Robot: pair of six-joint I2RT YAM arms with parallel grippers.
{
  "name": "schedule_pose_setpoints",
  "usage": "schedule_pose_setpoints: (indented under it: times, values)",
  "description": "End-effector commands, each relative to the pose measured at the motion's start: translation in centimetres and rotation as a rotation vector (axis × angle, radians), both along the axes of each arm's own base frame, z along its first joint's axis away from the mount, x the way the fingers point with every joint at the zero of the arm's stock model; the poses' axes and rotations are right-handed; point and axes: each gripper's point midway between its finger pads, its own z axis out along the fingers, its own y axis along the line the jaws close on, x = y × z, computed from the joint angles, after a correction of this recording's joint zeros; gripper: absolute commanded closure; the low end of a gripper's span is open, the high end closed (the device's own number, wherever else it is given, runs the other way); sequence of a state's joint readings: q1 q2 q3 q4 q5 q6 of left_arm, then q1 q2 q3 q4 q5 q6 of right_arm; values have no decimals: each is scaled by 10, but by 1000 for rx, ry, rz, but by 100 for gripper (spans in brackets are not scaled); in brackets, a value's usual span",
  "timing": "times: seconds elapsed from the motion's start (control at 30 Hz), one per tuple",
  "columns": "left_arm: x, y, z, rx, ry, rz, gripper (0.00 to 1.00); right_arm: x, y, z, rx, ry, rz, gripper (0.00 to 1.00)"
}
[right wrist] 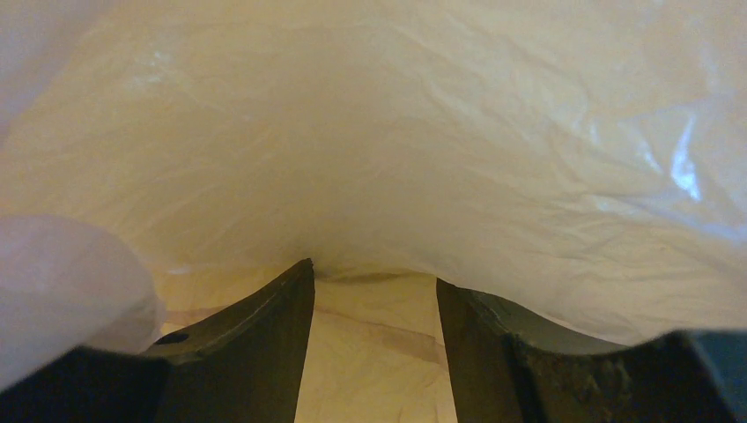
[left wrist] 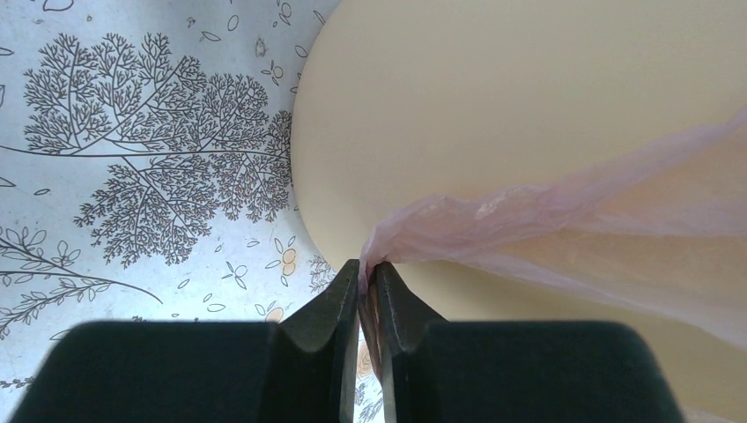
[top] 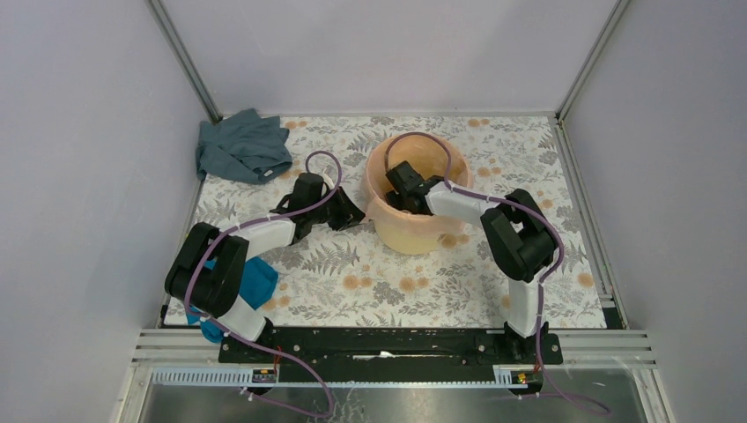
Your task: Put the trash bags into the trash bin
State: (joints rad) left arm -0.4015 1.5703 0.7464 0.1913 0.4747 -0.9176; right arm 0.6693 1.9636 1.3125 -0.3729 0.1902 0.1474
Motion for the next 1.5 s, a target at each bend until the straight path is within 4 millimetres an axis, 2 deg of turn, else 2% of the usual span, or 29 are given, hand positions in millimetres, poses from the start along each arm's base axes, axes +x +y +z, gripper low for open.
schedule_pose_setpoints:
  times: [0.0,0.1,0.17,0.3,0.57,0.67,0.77,0.9,1.07,1.17,1.23,1.3,1.37,1.47]
  values:
    - [13,-10,25,-38,-80,-12,84,-7,4,-23,12,35,-6,40]
    - [12,-10,26,-38,-80,-16,84,-6,4,-8,13,29,-10,39]
    - [12,-10,26,-34,-78,-16,84,-1,6,18,35,-8,-17,35]
    - [13,-10,25,-29,-83,-17,84,2,6,68,88,-85,-20,20]
    - [13,-6,20,-7,-90,-1,81,11,0,135,110,-192,-56,7]
    - [13,-3,23,13,-105,5,72,14,-2,164,126,-239,-60,1]
    - [14,0,25,35,-119,8,63,12,-2,184,151,-275,-30,0]
    - [11,8,30,58,-140,25,51,5,-12,207,151,-315,-31,0]
    - [8,32,45,112,-188,77,32,-8,-24,259,217,-398,-41,0]
    - [7,50,60,154,-235,113,20,-22,-22,287,310,-425,-30,0]
    - [6,65,71,197,-261,146,12,-35,-13,301,371,-429,11,0]
    - [5,84,81,254,-280,194,2,-55,8,312,415,-426,104,0]
    - [5,101,104,288,-331,249,1,-76,32,319,441,-428,219,0]
    - [5,131,144,344,-418,365,1,-110,72,317,403,-438,408,0]
